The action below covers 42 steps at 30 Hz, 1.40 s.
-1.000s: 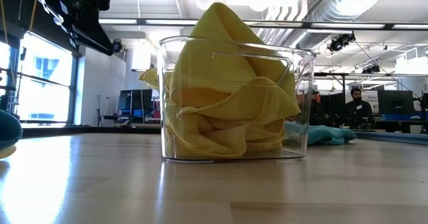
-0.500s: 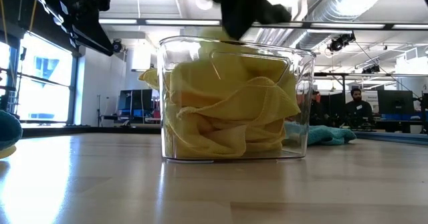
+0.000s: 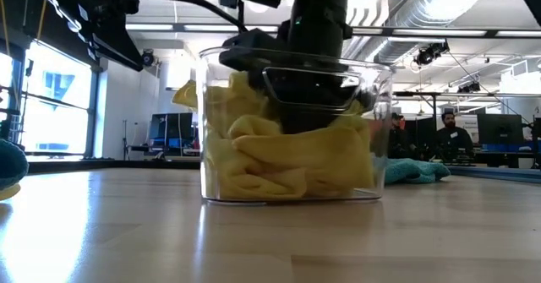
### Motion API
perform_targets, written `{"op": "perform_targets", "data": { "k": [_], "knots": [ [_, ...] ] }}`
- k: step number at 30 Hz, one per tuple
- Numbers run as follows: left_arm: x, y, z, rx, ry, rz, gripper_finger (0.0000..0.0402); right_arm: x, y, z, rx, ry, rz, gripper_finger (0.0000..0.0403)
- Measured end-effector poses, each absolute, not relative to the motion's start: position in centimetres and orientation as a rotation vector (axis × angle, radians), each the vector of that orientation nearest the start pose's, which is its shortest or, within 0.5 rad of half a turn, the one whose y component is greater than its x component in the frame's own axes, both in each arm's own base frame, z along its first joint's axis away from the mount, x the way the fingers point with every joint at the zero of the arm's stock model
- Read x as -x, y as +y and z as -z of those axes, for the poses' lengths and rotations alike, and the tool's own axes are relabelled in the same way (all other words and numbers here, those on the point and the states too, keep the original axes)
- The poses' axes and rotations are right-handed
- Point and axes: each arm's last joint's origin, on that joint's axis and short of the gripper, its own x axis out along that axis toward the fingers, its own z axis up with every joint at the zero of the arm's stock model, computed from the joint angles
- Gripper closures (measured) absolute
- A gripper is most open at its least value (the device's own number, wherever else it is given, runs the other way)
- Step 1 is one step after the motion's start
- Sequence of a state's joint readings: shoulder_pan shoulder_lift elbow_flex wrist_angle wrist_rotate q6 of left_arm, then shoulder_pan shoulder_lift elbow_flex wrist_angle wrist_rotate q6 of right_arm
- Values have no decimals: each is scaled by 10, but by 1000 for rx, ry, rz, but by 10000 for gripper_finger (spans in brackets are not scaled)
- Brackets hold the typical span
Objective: Sort microfiber towel by color & place in baskets
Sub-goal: Put the yellow towel into the bottom transparent bin
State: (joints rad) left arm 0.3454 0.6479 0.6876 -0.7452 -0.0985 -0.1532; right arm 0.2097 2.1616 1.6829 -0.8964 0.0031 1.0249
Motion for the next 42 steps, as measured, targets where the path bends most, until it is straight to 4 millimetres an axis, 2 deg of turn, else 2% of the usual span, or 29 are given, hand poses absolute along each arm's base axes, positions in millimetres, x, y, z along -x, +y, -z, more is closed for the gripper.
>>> {"op": "perform_targets", "data": {
  "k": [11,16,23,31,35,42],
  "knots": [
    [-117,45,-270,232,672,-479,282,-425,87,-168,-914,1148,790,403],
    [-117,45,-270,232,673,-479,282,-420,97,-167,-962,1135,858,403],
    [-117,45,-270,232,673,-478,282,-413,123,-167,-1029,1114,900,403],
    [-117,45,-270,232,673,-478,282,-405,146,-167,-1120,972,1025,403],
    [-117,45,-270,232,673,-478,282,-402,150,-167,-1117,908,1066,403],
    [-117,45,-270,232,673,-477,282,-402,147,-167,-1025,984,1012,403]
  ]
}}
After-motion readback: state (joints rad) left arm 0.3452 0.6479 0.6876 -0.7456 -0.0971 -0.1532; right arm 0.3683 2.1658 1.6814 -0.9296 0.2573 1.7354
